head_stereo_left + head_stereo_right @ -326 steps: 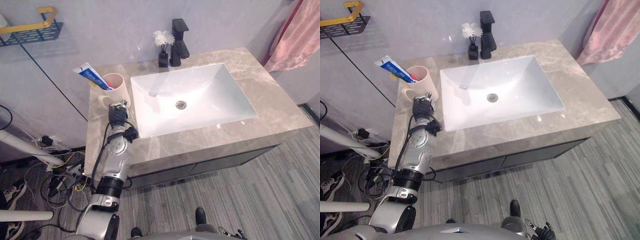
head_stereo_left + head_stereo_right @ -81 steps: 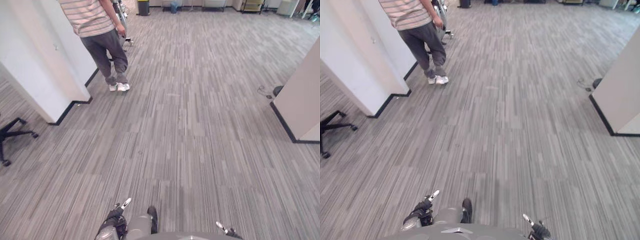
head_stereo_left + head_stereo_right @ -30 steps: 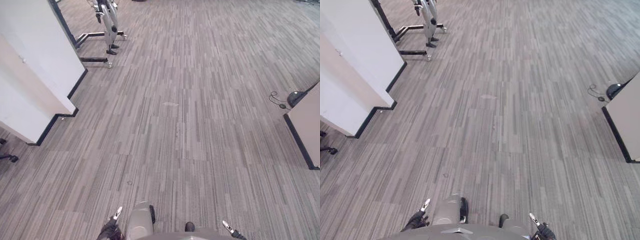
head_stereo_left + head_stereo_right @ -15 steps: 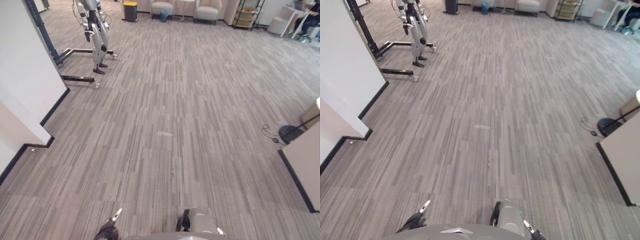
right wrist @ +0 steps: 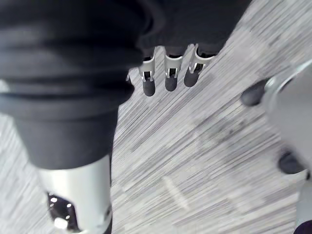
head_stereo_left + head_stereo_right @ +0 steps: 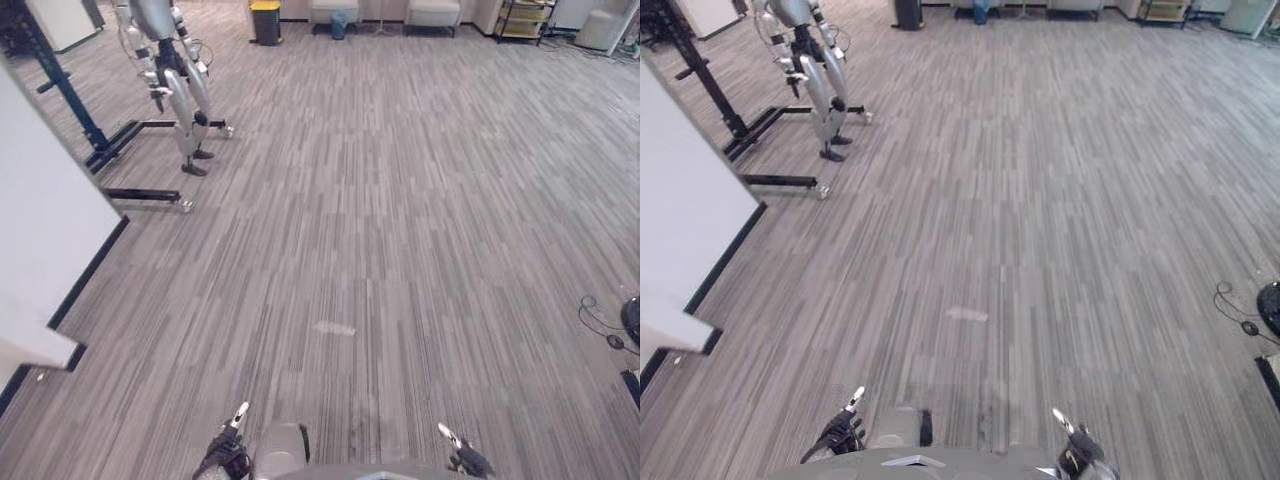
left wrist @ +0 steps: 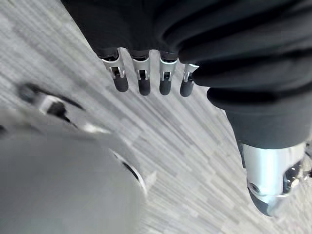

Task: Organize washtable

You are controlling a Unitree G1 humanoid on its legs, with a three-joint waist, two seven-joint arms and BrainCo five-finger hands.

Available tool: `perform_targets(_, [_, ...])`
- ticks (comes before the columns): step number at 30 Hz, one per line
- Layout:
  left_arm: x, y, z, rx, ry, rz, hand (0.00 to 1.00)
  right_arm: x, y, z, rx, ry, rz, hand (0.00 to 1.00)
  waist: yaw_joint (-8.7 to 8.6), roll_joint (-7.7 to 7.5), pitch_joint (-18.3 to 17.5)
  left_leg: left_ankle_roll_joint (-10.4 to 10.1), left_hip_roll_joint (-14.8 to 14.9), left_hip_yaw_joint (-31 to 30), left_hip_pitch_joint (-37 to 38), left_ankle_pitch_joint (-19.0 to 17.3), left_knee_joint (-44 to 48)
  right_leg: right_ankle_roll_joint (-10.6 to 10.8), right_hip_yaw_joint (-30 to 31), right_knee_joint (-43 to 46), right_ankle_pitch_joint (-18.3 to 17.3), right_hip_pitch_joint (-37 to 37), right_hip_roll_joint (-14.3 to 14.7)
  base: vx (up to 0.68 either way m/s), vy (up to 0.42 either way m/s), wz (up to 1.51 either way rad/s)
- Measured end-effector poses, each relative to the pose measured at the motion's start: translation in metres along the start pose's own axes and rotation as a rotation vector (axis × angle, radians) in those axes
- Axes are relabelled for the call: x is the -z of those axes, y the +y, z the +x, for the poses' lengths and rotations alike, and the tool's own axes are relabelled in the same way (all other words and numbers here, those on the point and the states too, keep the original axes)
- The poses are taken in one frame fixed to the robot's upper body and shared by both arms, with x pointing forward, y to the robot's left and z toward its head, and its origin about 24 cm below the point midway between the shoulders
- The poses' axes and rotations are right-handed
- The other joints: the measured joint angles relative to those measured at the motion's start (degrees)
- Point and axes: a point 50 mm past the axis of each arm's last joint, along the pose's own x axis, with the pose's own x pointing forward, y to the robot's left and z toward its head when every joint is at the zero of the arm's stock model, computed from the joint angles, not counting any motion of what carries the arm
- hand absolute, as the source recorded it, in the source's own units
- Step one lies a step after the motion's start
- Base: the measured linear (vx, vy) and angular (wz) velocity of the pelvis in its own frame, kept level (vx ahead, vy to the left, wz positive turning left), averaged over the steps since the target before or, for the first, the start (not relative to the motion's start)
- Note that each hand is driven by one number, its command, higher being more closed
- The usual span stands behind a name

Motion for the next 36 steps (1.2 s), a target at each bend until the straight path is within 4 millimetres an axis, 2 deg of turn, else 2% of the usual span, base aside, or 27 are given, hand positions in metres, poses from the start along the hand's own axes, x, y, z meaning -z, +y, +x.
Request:
perform_targets(1, [0.009, 0.006, -0.003, -0.018, 0.021, -0.002, 0.0, -0.007, 0.008, 0.001, -0.028, -0.035, -0.002, 0.0, 0.46, 0.57, -0.3, -1.06, -0.14, -1.22, -0.48, 3.29, -13.92, 2.72, -0.02, -1.79, -4.65, 2.59, -0.95, -0.2, 0.072, -0.88])
perform_targets(2, [0.015, 0.005, -0.005, -0.021, 0.042, -0.005, 0.0, -0.008, 0.008, 0.001, -0.029, -0.046, -0.013, 0.0, 0.25, 1.91, -0.82, -1.5, 0.49, -3.23, -1.43, 4.02, -18.4, 3.32, -0.05, -2.16, -5.86, 3.44, -0.42, 0.12, 0.188, -0.57])
perform_targets(3, [0.024, 0.012, -0.008, -0.045, 0.075, -0.014, 0.0, -0.003, 0.002, 0.0, -0.014, -0.027, -0.019, 0.0, 0.69, 1.39, -1.84, -0.53, -0.09, -3.55, -3.38, 7.33, -16.17, 3.54, -0.07, -0.71, -9.93, 4.75, -2.11, 0.51, 0.205, -0.31])
perform_targets(4, [0.031, 0.025, -0.012, -0.084, 0.098, -0.007, 0.0, 0.018, -0.004, -0.006, 0.005, 0.027, -0.009, 0.0, 1.06, -0.89, -4.12, 0.34, -2.6, -1.74, -3.28, 9.28, -13.45, 4.2, 1.27, 3.54, -10.35, 4.83, -4.71, 0.68, 0.22, -0.23])
perform_targets(5, [0.033, 0.03, -0.014, -0.096, 0.108, -0.007, 0.0, 0.025, -0.008, -0.008, 0.015, 0.046, -0.006, 0.0, 1.02, -1.69, -4.89, 0.73, -3.53, -1.28, -2.54, 11.11, -13.48, 4.23, 1.72, 8.77, -10.23, 3.08, -5.98, 0.83, 0.166, -0.05])
perform_targets(6, [0.031, 0.037, -0.014, -0.108, 0.106, 0.011, 0.0, 0.038, -0.012, -0.012, 0.029, 0.082, 0.002, 0.0, 1.0, -3.34, -5.13, 2.66, -5.89, -0.9, 0.42, 12.97, -14.11, 4.73, 3.45, 22.25, -7.82, -1.24, -8.5, 0.74, 0.181, 0.19])
perform_targets(7, [0.026, 0.041, -0.013, -0.115, 0.101, 0.033, 0.0, 0.047, -0.012, -0.014, 0.036, 0.115, 0.012, 0.0, 0.4, -4.85, -4.6, 4.37, -8.18, -0.76, 3.25, 11.56, -14.51, 5.67, 5.35, 32.52, -2.92, -4.46, -10.19, 0.72, 0.175, 0.39])
perform_targets(8, [0.021, 0.043, -0.011, -0.11, 0.099, 0.067, 0.0, 0.053, -0.014, -0.017, 0.042, 0.134, 0.026, 0.0, -0.49, -5.44, -4.44, 5.47, -9.86, -0.84, 5.61, 10.53, -15.1, 7.7, 6.73, 41.44, 1.92, -7.68, -11.01, 0.5, 0.119, 0.55])
perform_targets(9, [0.015, 0.037, -0.008, -0.093, 0.082, 0.077, 0.0, 0.05, -0.015, -0.016, 0.039, 0.124, 0.025, 0.0, -1.17, -5.32, -4.36, 6.68, -11.11, -1.62, 9.42, 9.13, -15.98, 8.36, 6.38, 49.89, 3.36, -11.57, -11.76, 0.3, 0.074, 0.46])
perform_targets(11, [0.007, 0.021, -0.002, -0.046, 0.061, 0.102, 0.0, 0.044, -0.017, -0.015, 0.031, 0.106, 0.013, 0.0, -1.55, -3.98, -3.74, 7.01, -11.24, -2.75, 16.31, 8.81, -19.88, 6.62, 3.66, 53.97, 1.57, -15.65, -11.34, 0.15, 0.01, 0.28])
perform_targets(12, [0.003, 0.014, -0.001, -0.018, 0.044, 0.122, 0.0, 0.041, -0.021, -0.014, 0.038, 0.097, 0.009, 0.0, -1.8, -3.12, -3.19, 7.01, -10.83, -3.34, 21.34, 8.81, -23.64, 5.99, 0.65, 51.42, -0.72, -17.1, -11.33, 0.01, -0.015, 0.16])
perform_targets(13, [0.002, 0.011, 0.0, -0.01, 0.037, 0.124, 0.0, 0.04, -0.021, -0.014, 0.04, 0.095, 0.013, 0.0, -1.88, -2.87, -3.11, 7.01, -10.65, -3.43, 22.92, 8.81, -25.29, 5.85, -0.7, 48.83, -1.78, -17.59, -11.39, -0.09, -0.008, 0.08])
perform_targets(15, [0.003, 0.004, 0.0, 0.005, 0.03, 0.11, 0.0, 0.04, -0.021, -0.014, 0.041, 0.087, 0.019, 0.0, -2.16, -2.77, -3.19, 6.09, -10.3, -3.82, 27.25, 7.53, -28.37, 6.09, -3.82, 32.3, -3.25, -19.15, -11.27, -0.16, 0.007, 0.16])
perform_targets(16, [0.003, 0.003, 0.0, 0.006, 0.027, 0.107, 0.0, 0.04, -0.021, -0.014, 0.041, 0.088, 0.019, 0.0, -2.12, -2.79, -3.21, 5.88, -10.26, -4.2, 27.54, 6.93, -28.28, 5.97, -4.05, 27.79, -3.03, -19.02, -11.21, -0.15, -0.009, 0.34])
perform_targets(17, [0.002, 0.003, 0.0, 0.004, 0.022, 0.1, 0.0, 0.04, -0.021, -0.014, 0.042, 0.09, 0.018, 0.0, -2.07, -2.86, -3.28, 5.33, -10.27, -5.11, 27.6, 5.74, -27.57, 5.89, -3.81, 20.03, -0.4, -18.69, -11.08, -0.1, -0.074, 0.38])
perform_targets(18, [0.002, 0.005, -0.001, -0.005, 0.014, 0.084, 0.0, 0.041, -0.02, -0.014, 0.036, 0.094, 0.007, 0.0, -1.89, -3.21, -3.48, 4.69, -10.38, -5.88, 27.32, 4.29, -26.42, 5.71, -2.81, 14.78, 5.35, -18.61, -10.65, -0.05, -0.13, 0.37])
perform_targets(19, [0.002, 0.008, -0.001, -0.015, 0.011, 0.072, 0.0, 0.043, -0.019, -0.015, 0.031, 0.1, -0.002, 0.0, -1.9, -3.75, -3.75, 4.22, -10.59, -6.33, 27.32, 3.59, -25.97, 6.36, -2.6, 13.35, 8.13, -18.53, -10.64, 0.08, -0.226, 0.29])
perform_targets(20, [0.006, 0.009, -0.002, -0.024, 0.023, 0.054, 0.0, 0.044, -0.019, -0.015, 0.027, 0.106, -0.019, 0.0, -1.78, -3.45, -4.35, 3.16, -9.65, -6.98, 27.7, 2.45, -25.15, 6.68, -3.26, 11.6, 6.61, -16.42, -10.13, 0.15, -0.264, 0.13])
perform_targets(21, [0.012, 0.009, -0.004, -0.03, 0.036, 0.037, 0.0, 0.043, -0.02, -0.015, 0.027, 0.108, -0.031, 0.0, -1.55, -2.5, -5.03, 2.62, -8.57, -7.11, 27.65, 2.12, -25.15, 6.61, -3.81, 9.35, 6.56, -15.39, -8.98, 0.18, -0.301, 0.08])
perform_targets(25, [0.02, 0.006, -0.005, -0.03, 0.059, 0.016, 0.0, 0.042, -0.025, -0.016, 0.039, 0.108, -0.041, 0.0, -2.11, -1.31, -5.8, 0.83, -5.88, -9.37, 28.0, 2.11, -27.08, 6.33, -7.33, 0.3, 6.88, -10.97, -5.83, 0.12, -0.211, 0.18])
perform_targets(30, [0.024, 0.007, -0.006, -0.028, 0.082, 0.038, 0.0, 0.045, -0.029, -0.017, 0.052, 0.127, -0.04, 0.0, -1.89, -1.27, -6.14, 0.39, -5.16, -11.07, 29.14, 2.38, -28.67, 6.15, -9.55, -3.23, 7.36, -7.95, -4.9, -0.01, -0.051, 0.23])
perform_targets(36, [0.022, 0.018, -0.006, -0.039, 0.101, 0.108, 0.0, 0.046, -0.034, -0.017, 0.065, 0.142, -0.045, 0.0, -2.07, -1.72, -7.37, 0.47, -5.73, -10.83, 27.35, 2.54, -28.87, 6.34, -9.07, -7.97, 10.38, -7.64, -4.54, 0.0, 0.014, -0.06])
